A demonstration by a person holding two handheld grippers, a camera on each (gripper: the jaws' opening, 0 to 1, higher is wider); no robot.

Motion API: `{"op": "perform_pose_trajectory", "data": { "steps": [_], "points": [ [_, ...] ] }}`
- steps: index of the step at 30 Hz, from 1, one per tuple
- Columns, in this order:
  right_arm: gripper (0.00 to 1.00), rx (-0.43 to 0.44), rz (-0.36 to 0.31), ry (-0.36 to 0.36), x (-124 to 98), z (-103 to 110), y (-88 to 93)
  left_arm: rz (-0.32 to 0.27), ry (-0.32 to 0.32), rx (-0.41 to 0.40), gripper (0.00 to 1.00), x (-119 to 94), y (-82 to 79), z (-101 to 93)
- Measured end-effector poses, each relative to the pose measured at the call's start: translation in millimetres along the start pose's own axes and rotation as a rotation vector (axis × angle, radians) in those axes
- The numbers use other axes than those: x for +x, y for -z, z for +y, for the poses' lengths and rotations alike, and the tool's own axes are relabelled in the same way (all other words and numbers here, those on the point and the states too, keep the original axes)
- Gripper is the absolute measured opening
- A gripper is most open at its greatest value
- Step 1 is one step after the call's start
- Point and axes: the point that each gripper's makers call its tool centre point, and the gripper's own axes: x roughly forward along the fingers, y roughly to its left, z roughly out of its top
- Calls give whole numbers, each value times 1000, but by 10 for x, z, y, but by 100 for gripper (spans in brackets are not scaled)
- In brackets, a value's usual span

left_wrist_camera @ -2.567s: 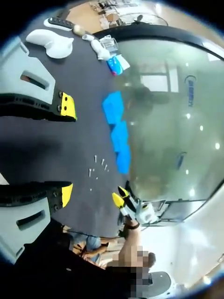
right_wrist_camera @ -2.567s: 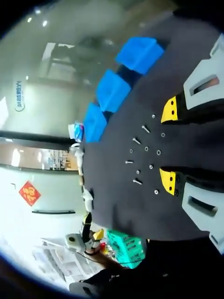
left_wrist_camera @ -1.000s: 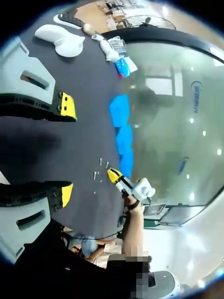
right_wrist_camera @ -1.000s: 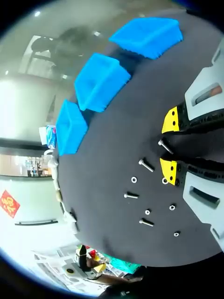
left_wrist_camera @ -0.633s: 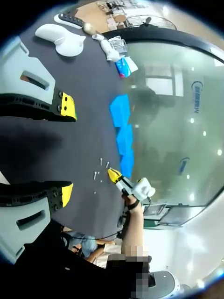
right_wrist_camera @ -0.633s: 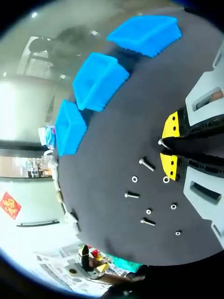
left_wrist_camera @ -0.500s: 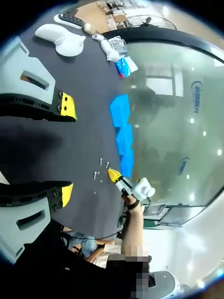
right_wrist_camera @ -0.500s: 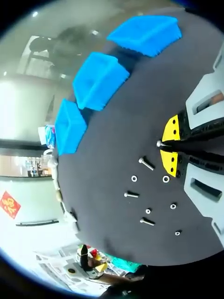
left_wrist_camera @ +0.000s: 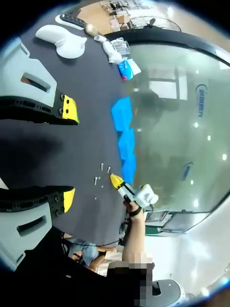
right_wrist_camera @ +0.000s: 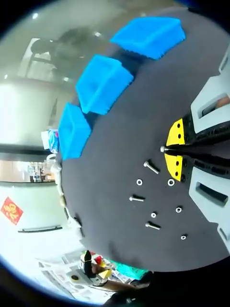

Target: Sort the screws, nuts, and washers into the corresponding bins

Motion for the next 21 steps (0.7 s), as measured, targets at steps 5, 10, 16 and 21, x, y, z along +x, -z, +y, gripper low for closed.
{"op": "perform_pose_trajectory", "data": {
  "steps": [5, 10, 16, 21],
  "points": [
    [1, 23, -62, 15, -121, -13, -29, -9, -7, -4, 49, -4, -14, 7],
    [1, 62, -148, 41, -285, -21, -53, -18, -14, -10, 49, -7, -32, 21],
    [1, 112, -282, 116, -596, -120, -87, -29, -22, -11, 49, -7, -74, 26],
    [1, 152, -387, 177, -925, -183, -79, -56, -41, -23, 49, -11, -152, 62]
  ]
}}
